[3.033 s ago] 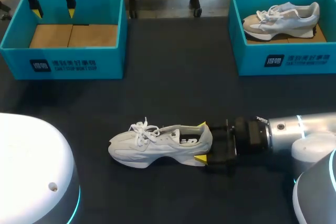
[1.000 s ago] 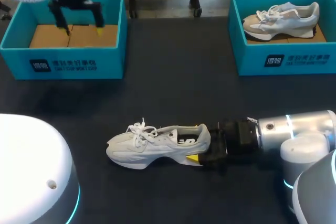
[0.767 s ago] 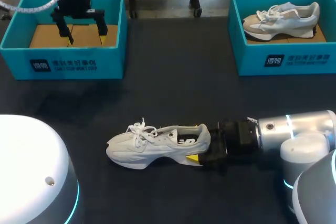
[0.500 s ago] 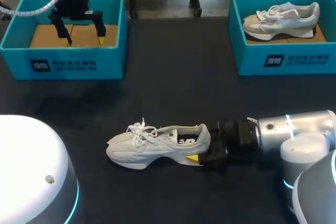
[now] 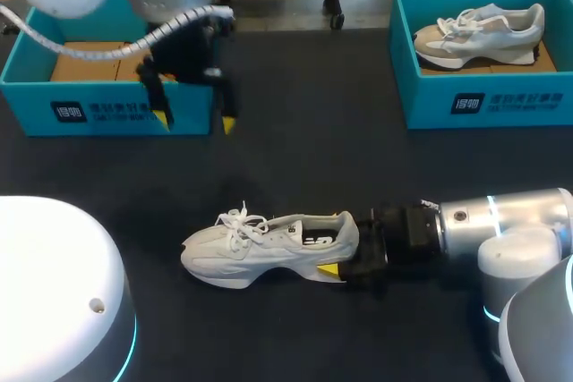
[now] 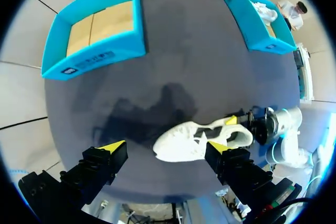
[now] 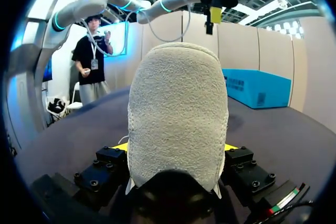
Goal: Take the shoe out of the shoebox, open the shoe tongue, remove and reinsert the insole, then place the shoe into the shoebox
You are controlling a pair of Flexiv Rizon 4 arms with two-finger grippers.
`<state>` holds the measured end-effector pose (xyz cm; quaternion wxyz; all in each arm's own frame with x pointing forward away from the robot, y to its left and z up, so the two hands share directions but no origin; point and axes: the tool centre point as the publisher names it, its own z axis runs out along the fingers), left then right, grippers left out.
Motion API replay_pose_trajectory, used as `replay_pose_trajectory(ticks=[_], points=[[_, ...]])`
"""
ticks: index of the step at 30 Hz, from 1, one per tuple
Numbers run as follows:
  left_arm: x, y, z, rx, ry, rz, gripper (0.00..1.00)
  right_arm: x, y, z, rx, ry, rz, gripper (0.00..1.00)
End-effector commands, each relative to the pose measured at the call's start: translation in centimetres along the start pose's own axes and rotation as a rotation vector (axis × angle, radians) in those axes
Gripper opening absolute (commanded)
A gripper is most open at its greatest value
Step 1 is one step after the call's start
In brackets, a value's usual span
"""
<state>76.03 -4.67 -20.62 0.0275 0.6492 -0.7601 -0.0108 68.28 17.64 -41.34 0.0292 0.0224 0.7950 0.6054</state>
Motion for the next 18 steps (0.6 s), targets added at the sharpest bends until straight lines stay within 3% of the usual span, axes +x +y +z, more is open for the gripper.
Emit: replay_pose_trajectory(ticks=[1,4,6,18], points=[[2.6,3.4,1.3,0.065,-0.013,0.005,1.0,0.0,0.2,0.2,0.007,0.0,0.001,0.0],[4.6,4.5,2.2,-0.034,-0.01,0.039,1.0,0.0,0.2,0.2,0.007,0.0,0.001,0.0],[6.0,5.1,2.7,-0.045,-0.027,0.063,1.0,0.0,0.2,0.2,0.007,0.0,0.001,0.0],[6.0,5.1,2.7,-0.045,-0.027,0.063,1.0,0.0,0.2,0.2,0.007,0.0,0.001,0.0]])
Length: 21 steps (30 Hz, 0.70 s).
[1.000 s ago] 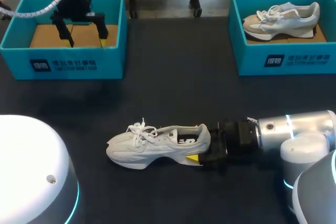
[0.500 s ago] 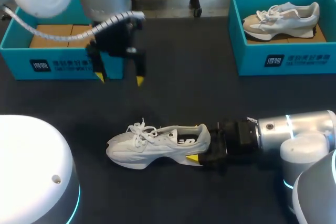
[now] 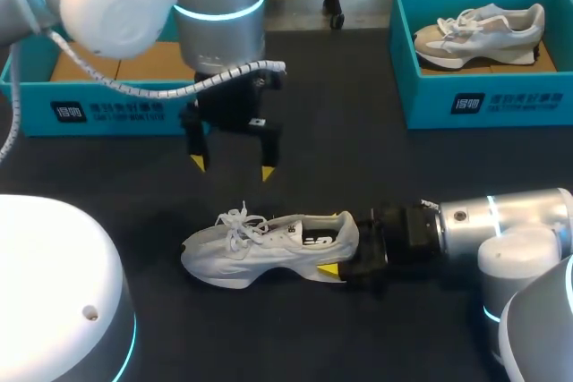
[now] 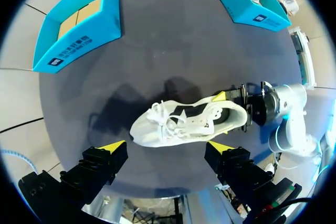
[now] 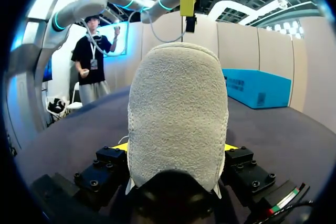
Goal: Take the shoe out of the shoebox, open the shoe tongue, remove and reinsert the insole, then place the shoe into the shoebox
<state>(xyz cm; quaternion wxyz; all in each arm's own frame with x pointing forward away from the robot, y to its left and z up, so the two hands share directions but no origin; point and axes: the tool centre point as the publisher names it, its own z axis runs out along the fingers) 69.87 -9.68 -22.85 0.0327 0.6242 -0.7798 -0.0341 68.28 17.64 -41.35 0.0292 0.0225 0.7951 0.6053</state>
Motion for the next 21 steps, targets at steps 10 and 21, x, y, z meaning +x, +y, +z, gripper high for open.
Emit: replay_pose_trajectory(ticks=[10,21], points=[[4.9,1.7,3.5,-0.083,-0.117,0.011,1.0,0.0,0.2,0.2,0.007,0.0,0.001,0.0],[8.1,1.3,6.8,-0.107,-0.228,-0.065,1.0,0.0,0.2,0.2,0.007,0.0,0.001,0.0]])
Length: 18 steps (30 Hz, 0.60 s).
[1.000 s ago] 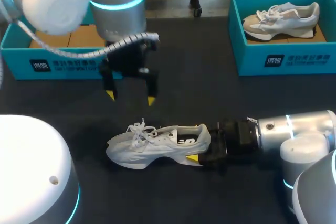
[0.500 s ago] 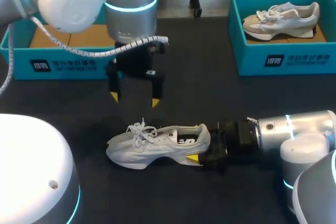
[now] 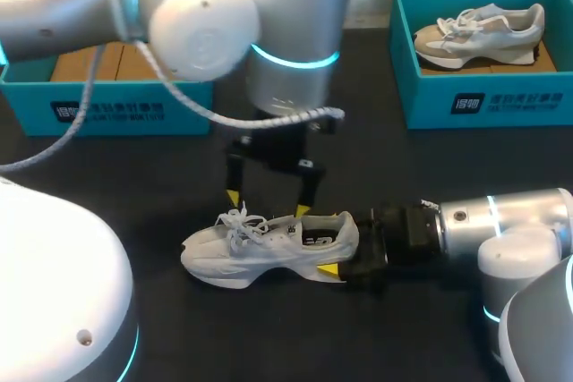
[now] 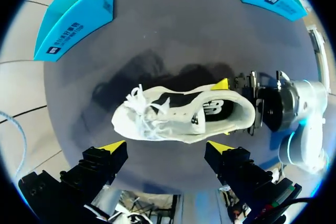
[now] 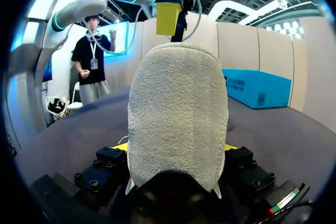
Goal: Take the shoe out of the shoebox, open the shoe tongue, remove and reinsert the insole, then place the shoe into the shoebox
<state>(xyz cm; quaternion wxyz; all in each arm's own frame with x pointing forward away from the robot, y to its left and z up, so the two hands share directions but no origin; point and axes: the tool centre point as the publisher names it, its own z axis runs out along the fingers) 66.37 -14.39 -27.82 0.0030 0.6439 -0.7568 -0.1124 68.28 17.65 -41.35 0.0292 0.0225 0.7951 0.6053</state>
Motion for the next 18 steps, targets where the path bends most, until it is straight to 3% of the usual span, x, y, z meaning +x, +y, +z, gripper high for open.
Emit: replay_pose_trajectory(ticks=[1,3,7,18], points=[[3.2,-0.6,1.4,-0.018,-0.092,0.003,1.0,0.0,0.2,0.2,0.007,0.0,0.001,0.0],[3.6,-0.7,2.0,0.025,-0.135,-0.027,1.0,0.0,0.2,0.2,0.007,0.0,0.001,0.0],[4.0,-1.1,3.4,0.032,-0.175,-0.046,1.0,0.0,0.2,0.2,0.007,0.0,0.001,0.0],[3.6,-2.2,6.1,0.005,-0.239,-0.085,1.0,0.0,0.2,0.2,0.007,0.0,0.001,0.0]])
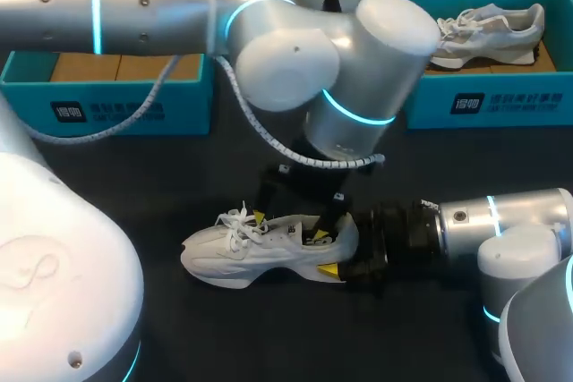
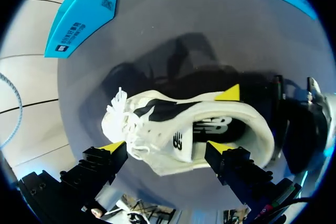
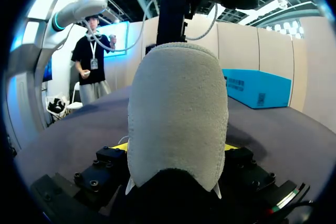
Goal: Take the shoe out of the shoebox, open the shoe tongue, remove and reinsert the insole, then place the shoe into the shoebox
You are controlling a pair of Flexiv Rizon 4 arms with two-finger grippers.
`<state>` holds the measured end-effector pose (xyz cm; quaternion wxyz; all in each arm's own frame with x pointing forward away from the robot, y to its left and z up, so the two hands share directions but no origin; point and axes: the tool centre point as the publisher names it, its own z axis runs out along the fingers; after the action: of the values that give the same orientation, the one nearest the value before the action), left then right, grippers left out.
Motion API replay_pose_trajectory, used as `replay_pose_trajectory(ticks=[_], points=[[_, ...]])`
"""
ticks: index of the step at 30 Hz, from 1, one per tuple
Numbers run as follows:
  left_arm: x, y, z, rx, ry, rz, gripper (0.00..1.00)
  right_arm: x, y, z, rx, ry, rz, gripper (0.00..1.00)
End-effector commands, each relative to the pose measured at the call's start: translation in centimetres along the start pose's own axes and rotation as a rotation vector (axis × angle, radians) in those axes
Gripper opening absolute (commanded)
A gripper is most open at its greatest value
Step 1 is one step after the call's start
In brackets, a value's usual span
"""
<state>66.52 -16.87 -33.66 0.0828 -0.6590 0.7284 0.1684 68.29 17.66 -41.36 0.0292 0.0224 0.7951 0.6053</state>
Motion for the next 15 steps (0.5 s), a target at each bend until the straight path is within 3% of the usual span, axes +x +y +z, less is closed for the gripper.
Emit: replay_pose_trajectory(ticks=[1,15], points=[[0.5,-0.7,0.9,-0.018,-0.047,-0.008,1.0,0.0,0.2,0.2,0.007,0.0,0.001,0.0],[-2.0,0.4,2.2,-0.071,-0.102,-0.028,1.0,0.0,0.2,0.2,0.007,0.0,0.001,0.0]])
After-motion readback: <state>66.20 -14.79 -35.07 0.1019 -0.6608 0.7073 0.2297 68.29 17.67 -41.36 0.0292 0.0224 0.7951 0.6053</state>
